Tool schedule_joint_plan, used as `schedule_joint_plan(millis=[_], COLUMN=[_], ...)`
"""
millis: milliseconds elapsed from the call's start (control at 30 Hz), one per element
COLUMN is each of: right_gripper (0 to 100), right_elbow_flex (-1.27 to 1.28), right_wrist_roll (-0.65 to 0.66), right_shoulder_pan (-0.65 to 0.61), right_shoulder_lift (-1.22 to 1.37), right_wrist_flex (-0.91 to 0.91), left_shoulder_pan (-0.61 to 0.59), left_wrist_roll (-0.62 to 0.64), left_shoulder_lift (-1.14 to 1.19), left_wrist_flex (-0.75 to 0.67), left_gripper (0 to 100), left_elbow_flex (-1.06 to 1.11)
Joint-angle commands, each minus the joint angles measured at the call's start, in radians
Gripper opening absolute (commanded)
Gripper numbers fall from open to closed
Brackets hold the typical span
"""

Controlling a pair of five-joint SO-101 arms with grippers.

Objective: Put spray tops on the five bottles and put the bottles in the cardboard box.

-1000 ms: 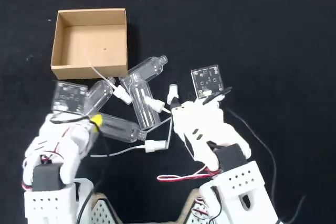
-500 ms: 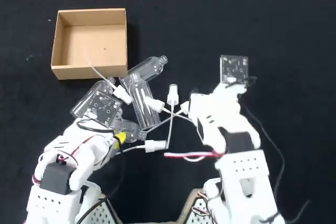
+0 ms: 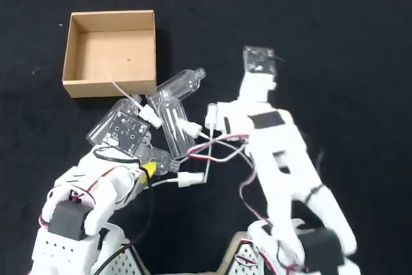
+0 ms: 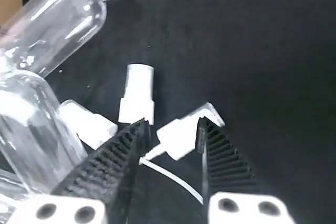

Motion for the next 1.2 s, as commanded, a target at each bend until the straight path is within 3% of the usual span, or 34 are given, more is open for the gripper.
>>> schedule_joint_plan(millis=[0, 200, 667, 967, 1167], right_gripper=[15.5, 15.5, 15.7, 15.3, 1.5], right_elbow_flex=[-0.142, -0.223, -0.325, -0.424, -0.526], right_wrist_roll=[-0.012, -0.103, -0.101, -0.095, -0.058], right_shoulder_pan=[-0.051, -0.097, -0.094, -0.095, -0.071], right_shoulder_lift=[0.076, 0.260, 0.456, 0.564, 0.535], right_wrist_flex=[0.003, -0.005, 0.009, 0.167, 0.302], left_shoulder_pan=[0.018, 0.013, 0.012, 0.012, 0.012], left_wrist_roll=[0.011, 0.009, 0.006, 0.006, 0.008], left_shoulder_lift=[-0.008, -0.008, -0.008, -0.008, -0.008], left_wrist_flex=[0.003, 0.003, 0.005, 0.005, 0.005], left_gripper=[15, 15, 15, 15, 15], left_elbow_flex=[-0.062, -0.062, -0.061, -0.061, -0.061])
